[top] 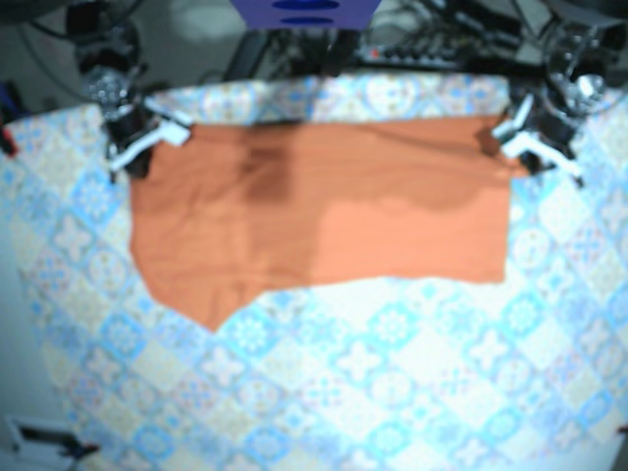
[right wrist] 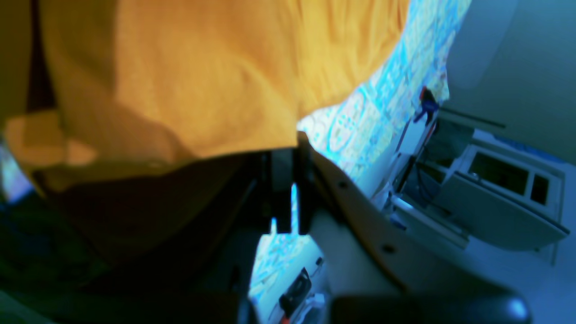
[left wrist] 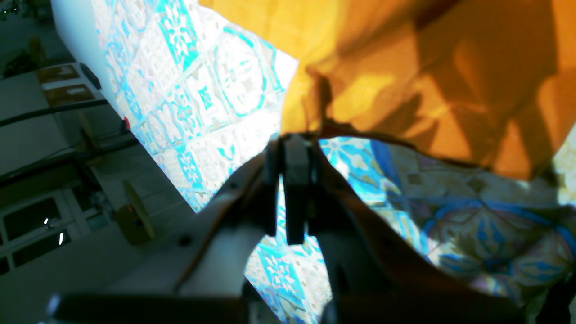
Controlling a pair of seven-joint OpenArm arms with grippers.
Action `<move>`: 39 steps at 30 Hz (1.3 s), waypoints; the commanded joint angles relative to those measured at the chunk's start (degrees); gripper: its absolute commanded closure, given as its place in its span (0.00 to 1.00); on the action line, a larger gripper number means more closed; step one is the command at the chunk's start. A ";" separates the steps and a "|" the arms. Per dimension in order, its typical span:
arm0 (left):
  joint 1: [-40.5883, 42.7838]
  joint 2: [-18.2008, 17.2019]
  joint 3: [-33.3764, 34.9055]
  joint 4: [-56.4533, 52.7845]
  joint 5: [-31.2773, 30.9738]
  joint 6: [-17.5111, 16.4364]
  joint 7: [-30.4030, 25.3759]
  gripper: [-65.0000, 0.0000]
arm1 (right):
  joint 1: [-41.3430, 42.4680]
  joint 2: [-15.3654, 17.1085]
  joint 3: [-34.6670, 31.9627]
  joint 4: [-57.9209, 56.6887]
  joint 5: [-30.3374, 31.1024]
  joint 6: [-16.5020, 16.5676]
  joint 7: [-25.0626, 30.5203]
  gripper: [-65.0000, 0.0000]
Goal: Fold the T-shirt properly
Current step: 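Lower the held shoulder edge back onto the table with both grippers, then release and reposition both grippers along the shoulder edge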
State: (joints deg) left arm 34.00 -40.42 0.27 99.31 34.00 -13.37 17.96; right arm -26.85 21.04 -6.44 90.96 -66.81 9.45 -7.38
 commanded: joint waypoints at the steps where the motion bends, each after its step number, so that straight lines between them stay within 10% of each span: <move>1: -0.02 -0.85 -0.41 0.52 0.24 1.01 0.02 1.00 | 0.08 0.72 0.41 1.13 0.21 -1.06 -0.05 1.00; 35: -0.46 0.29 -0.41 -3.44 0.77 1.01 -0.24 1.00 | 4.39 0.72 -0.29 -1.86 0.12 -1.06 0.12 1.00; 39: -0.46 0.29 -0.41 -3.44 0.77 1.19 -0.33 0.82 | 4.48 0.72 -2.40 -1.86 0.12 -1.06 0.12 0.91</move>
State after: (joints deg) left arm 33.63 -39.07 0.40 95.35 34.48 -13.32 17.78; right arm -22.70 21.08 -9.06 88.31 -66.63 9.47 -7.51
